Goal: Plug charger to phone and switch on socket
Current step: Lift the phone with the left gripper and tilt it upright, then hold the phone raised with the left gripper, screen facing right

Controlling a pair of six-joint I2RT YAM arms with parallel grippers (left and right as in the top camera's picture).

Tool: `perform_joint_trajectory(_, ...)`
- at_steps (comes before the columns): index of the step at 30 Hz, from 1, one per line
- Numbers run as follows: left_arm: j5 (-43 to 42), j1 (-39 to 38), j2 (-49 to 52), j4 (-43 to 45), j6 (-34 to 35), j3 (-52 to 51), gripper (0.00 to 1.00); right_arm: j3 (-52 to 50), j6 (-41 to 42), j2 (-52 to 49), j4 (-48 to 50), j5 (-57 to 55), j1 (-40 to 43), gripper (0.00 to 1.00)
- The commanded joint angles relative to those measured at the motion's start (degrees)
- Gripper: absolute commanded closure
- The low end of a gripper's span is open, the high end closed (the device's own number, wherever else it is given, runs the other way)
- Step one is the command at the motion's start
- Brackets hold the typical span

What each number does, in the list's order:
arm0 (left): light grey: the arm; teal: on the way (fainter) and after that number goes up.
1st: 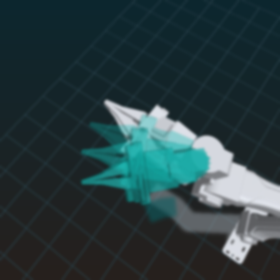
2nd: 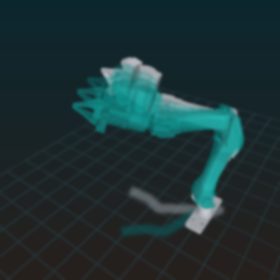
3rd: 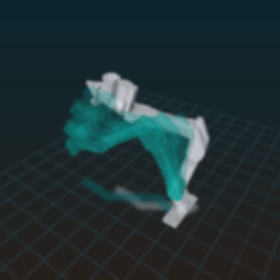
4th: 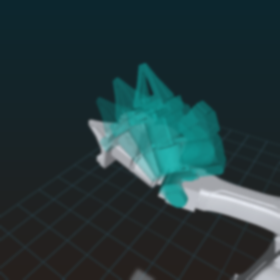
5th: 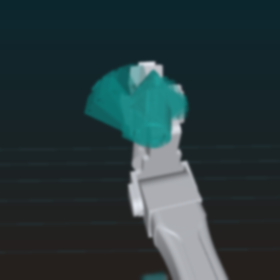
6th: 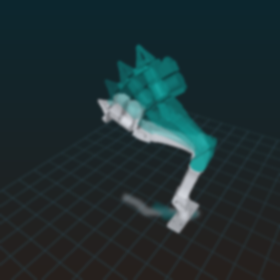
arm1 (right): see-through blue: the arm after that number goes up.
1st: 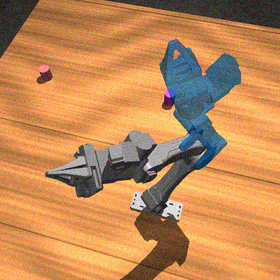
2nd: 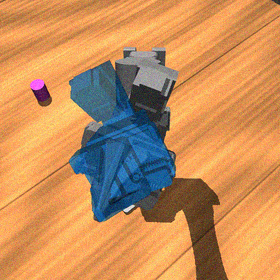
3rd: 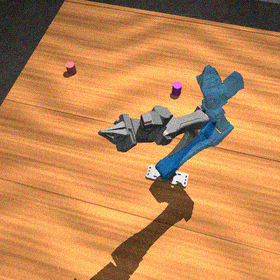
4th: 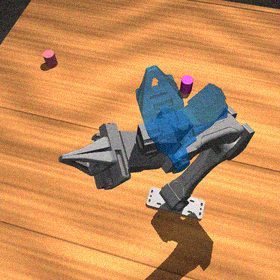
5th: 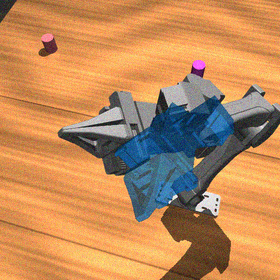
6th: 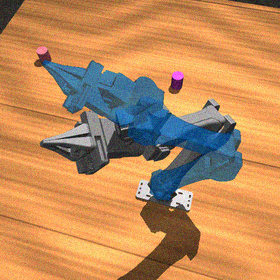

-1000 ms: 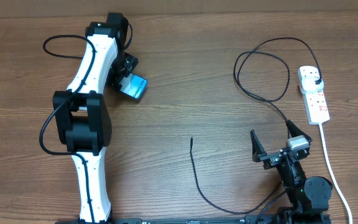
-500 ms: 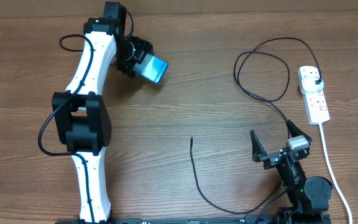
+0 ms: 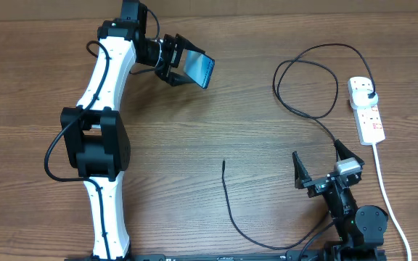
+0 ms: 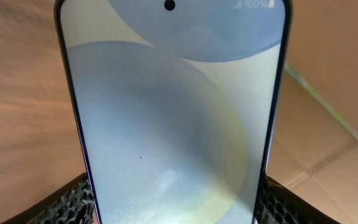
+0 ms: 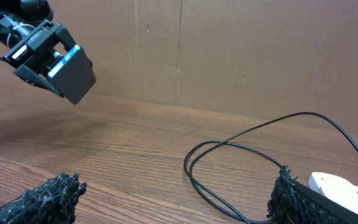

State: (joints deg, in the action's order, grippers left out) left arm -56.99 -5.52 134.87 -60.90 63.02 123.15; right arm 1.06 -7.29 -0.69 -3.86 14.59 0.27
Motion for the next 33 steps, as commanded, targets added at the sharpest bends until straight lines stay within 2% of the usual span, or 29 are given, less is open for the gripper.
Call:
perform_joint_trajectory(1,-11.34,0.24,-0.52,-0.15,2.51,1.95,0.96,-0.61,-0.09,0.52,0.35,-0.13,-0.31,0.00)
perform_joint_trajectory(12,-20.85,0.24,-0.52,-1.46,6.86,1.95,0.96,-0.61,-0.07,0.52,0.35,-0.13,-0.31,0.00)
perform_joint_trajectory(33,-20.81,-0.17,-0.52,-3.19,6.78,1.95,0.96,-0.61,-0.09,0.52,0.35,-0.13,-0.31,0.00)
